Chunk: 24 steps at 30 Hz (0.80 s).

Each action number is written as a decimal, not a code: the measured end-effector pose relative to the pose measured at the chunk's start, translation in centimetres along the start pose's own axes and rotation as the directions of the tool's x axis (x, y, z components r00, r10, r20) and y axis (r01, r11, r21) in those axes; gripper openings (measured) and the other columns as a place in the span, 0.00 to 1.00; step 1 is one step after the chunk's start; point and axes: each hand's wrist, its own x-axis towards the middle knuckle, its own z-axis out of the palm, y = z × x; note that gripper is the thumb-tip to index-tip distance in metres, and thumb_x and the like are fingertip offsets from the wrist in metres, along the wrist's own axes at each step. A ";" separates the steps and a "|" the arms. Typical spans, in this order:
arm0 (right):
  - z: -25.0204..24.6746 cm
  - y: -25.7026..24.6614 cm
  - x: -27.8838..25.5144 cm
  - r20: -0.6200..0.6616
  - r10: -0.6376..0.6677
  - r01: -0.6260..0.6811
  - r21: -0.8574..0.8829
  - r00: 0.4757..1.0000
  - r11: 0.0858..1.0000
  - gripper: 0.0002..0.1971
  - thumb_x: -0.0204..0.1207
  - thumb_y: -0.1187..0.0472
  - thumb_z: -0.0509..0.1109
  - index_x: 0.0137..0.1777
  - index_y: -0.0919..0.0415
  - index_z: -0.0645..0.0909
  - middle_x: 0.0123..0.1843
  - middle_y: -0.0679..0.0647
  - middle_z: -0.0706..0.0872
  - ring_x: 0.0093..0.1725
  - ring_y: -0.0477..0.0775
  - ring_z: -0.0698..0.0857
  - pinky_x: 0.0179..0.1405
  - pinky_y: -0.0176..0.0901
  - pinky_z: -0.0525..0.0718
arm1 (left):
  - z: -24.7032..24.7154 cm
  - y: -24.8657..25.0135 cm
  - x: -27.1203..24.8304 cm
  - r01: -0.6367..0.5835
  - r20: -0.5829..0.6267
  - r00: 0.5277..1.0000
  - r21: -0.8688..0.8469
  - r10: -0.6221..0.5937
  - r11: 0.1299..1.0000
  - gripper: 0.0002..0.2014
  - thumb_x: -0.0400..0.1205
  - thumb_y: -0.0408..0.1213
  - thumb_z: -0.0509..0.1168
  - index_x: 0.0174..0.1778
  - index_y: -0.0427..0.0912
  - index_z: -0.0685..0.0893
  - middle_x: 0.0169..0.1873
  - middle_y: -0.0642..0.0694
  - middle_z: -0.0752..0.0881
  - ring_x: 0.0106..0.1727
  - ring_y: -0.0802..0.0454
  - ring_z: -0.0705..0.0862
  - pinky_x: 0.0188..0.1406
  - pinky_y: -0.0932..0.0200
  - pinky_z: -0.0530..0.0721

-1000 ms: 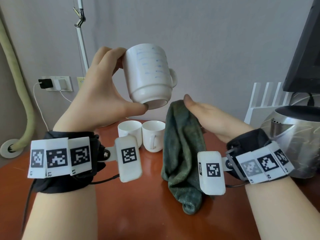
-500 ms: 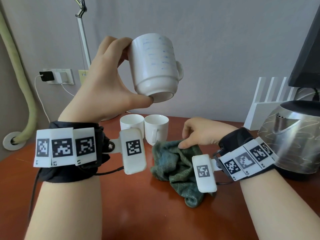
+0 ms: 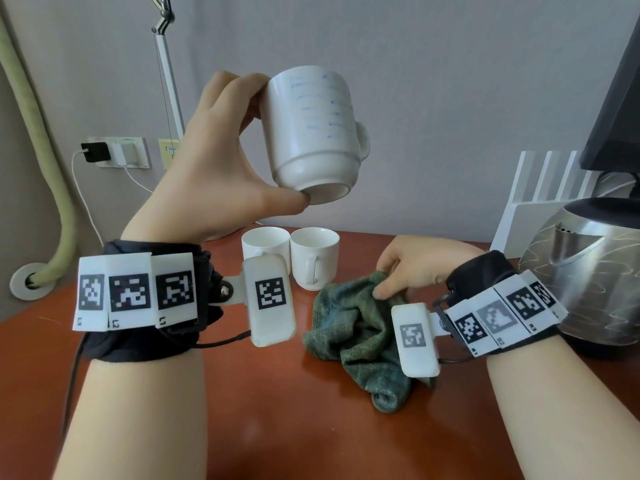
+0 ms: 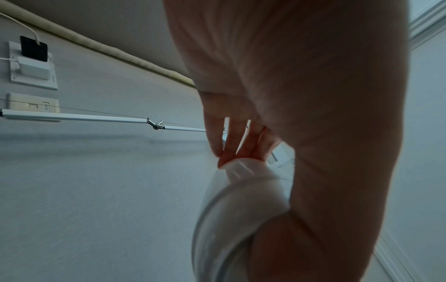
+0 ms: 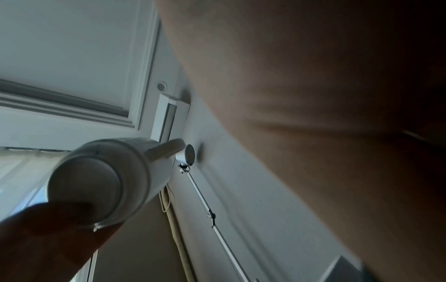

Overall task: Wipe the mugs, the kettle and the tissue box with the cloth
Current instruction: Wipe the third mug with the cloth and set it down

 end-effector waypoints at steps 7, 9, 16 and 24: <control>-1.0 -0.5 -1.0 -0.189 -0.191 0.268 0.736 0.963 0.622 0.09 0.82 0.71 0.62 0.52 0.62 0.84 0.48 0.59 0.87 0.45 0.56 0.86 0.49 0.47 0.85 | 0.1 -0.1 0.0 -0.010 -0.009 1.000 0.002 0.010 1.000 0.45 0.56 0.50 0.75 0.72 0.40 0.75 0.53 0.61 0.71 0.62 0.56 0.77 0.70 0.67 0.74; -1.1 -0.7 -1.2 -0.224 -0.148 0.268 0.834 0.963 0.482 0.05 0.77 0.65 0.67 0.49 0.64 0.84 0.44 0.60 0.88 0.41 0.56 0.87 0.45 0.48 0.86 | 0.1 -0.2 0.0 -0.013 -0.016 1.000 -0.001 0.013 1.000 0.45 0.56 0.50 0.75 0.72 0.40 0.74 0.54 0.61 0.71 0.62 0.55 0.77 0.69 0.68 0.74; -1.1 -2.0 -1.0 -0.350 0.012 0.286 0.785 0.937 0.549 0.09 0.74 0.63 0.74 0.33 0.66 0.85 0.30 0.59 0.86 0.31 0.56 0.84 0.38 0.43 0.83 | 0.3 -0.1 0.0 -0.004 -0.004 1.000 -0.004 0.004 1.000 0.46 0.56 0.52 0.74 0.72 0.39 0.74 0.54 0.58 0.71 0.63 0.55 0.77 0.70 0.68 0.73; -1.8 -3.0 -2.6 -0.688 -0.177 0.699 0.716 0.704 -0.001 0.05 0.69 0.65 0.72 0.41 0.58 0.90 0.42 0.55 0.90 0.42 0.49 0.88 0.41 0.41 0.86 | 0.2 -0.4 -0.1 0.037 -0.004 0.999 0.003 -0.037 0.999 0.46 0.55 0.50 0.76 0.72 0.41 0.74 0.58 0.51 0.72 0.64 0.56 0.77 0.70 0.70 0.72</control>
